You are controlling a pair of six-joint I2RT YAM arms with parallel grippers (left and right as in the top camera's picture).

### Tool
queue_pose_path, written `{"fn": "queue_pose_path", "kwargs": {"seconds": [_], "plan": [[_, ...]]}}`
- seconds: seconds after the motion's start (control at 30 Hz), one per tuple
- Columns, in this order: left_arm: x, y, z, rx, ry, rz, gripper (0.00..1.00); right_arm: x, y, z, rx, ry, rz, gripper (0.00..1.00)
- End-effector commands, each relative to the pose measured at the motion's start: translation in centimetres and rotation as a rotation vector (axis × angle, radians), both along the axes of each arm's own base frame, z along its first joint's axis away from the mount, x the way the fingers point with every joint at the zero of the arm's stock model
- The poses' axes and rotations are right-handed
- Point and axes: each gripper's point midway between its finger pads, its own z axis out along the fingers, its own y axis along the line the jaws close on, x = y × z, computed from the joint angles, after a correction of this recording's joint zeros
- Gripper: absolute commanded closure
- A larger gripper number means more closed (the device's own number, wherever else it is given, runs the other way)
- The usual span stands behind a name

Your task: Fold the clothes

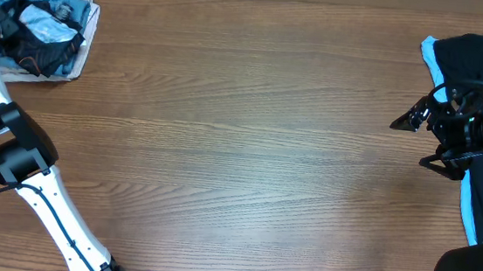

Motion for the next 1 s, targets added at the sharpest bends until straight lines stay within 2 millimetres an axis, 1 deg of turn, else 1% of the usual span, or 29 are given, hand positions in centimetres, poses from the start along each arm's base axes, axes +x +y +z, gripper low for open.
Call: {"fn": "queue_pose_path", "kwargs": {"seconds": [0.0, 0.03, 0.07, 0.1, 0.13, 0.17, 0.2, 0.23, 0.33, 0.43, 0.47, 0.53, 0.6, 0.67, 0.7, 0.73, 0.77, 0.83, 0.93, 0.97], "plan": [[-0.2, 0.1, -1.3, -0.002, 0.025, -0.011, 0.87, 0.1, 0.1, 1.6, -0.012, -0.061, 0.003, 0.00], [0.1, 0.0, -0.6, -0.001, 0.002, -0.011, 0.82, 0.1, 0.1, 1.6, -0.012, -0.060, 0.003, 0.00], [0.4, 0.0, 0.5, 0.000, -0.023, -0.014, 0.63, 0.0, 0.2, 1.5, -0.011, -0.057, 0.004, 0.00], [0.6, 0.0, 1.6, 0.003, -0.051, -0.013, 0.37, 0.0, 0.2, 1.5, -0.010, -0.053, 0.004, 0.00], [0.9, 0.0, 3.1, 0.007, -0.086, -0.008, 0.20, -0.2, 0.2, 1.5, -0.008, -0.048, 0.004, 0.00], [1.1, -0.1, 4.6, 0.011, -0.121, -0.008, 0.07, -0.3, 0.3, 1.5, -0.007, -0.045, 0.008, 0.00], [1.2, -0.2, 6.2, 0.017, -0.151, -0.005, 0.02, -0.4, 0.3, 1.5, -0.009, -0.038, 0.008, 0.00], [1.3, -0.4, 8.0, 0.023, -0.187, -0.005, 0.00, -0.5, 0.3, 1.5, -0.008, -0.037, 0.011, 0.00], [1.2, -1.2, 13.2, 0.045, -0.276, -0.027, 0.00, -0.6, 0.3, 1.5, -0.006, -0.033, 0.011, 0.00], [0.2, -1.8, 18.3, 0.071, -0.350, -0.014, 0.00, -0.5, 0.3, 1.5, -0.007, -0.036, 0.011, 0.00], [-0.1, -2.1, 19.8, 0.075, -0.372, -0.010, 0.00, -0.5, 0.3, 1.5, -0.007, -0.037, 0.011, 0.00], [-0.8, -3.2, 23.4, 0.076, -0.437, -0.030, 0.00, -0.5, 0.3, 1.6, -0.008, -0.040, 0.010, 0.00], [-1.3, -4.7, 26.4, 0.068, -0.494, -0.079, 0.00, -0.6, 0.3, 1.9, -0.013, -0.052, 0.011, 0.00], [-2.1, -6.8, 29.6, 0.050, -0.553, -0.148, 0.00, -0.5, 0.3, 2.3, -0.024, -0.081, 0.011, 0.00], [-2.8, -8.3, 31.4, 0.031, -0.582, -0.198, 0.00, -0.4, 0.3, 2.8, -0.034, -0.110, 0.010, 0.00], [-3.3, -9.3, 32.4, 0.018, -0.596, -0.227, 0.00, -0.4, 0.3, 3.2, -0.040, -0.130, 0.010, 0.00], [-4.3, -11.2, 33.9, -0.014, -0.613, -0.281, 0.00, -0.5, 0.5, 4.0, -0.042, -0.173, 0.011, 0.00], [-6.1, -14.3, 35.5, -0.081, -0.621, -0.363, 0.00, -0.7, 0.9, 5.3, -0.046, -0.228, 0.013, 0.00], [-8.9, -17.9, 38.0, -0.144, -0.642, -0.453, 0.00, -1.8, 1.2, 7.0, -0.073, -0.295, 0.015, 0.00], [-10.8, -20.3, 39.7, -0.168, -0.659, -0.517, 0.00, -2.6, 1.5, 8.1, -0.092, -0.344, 0.019, 0.00]]}}
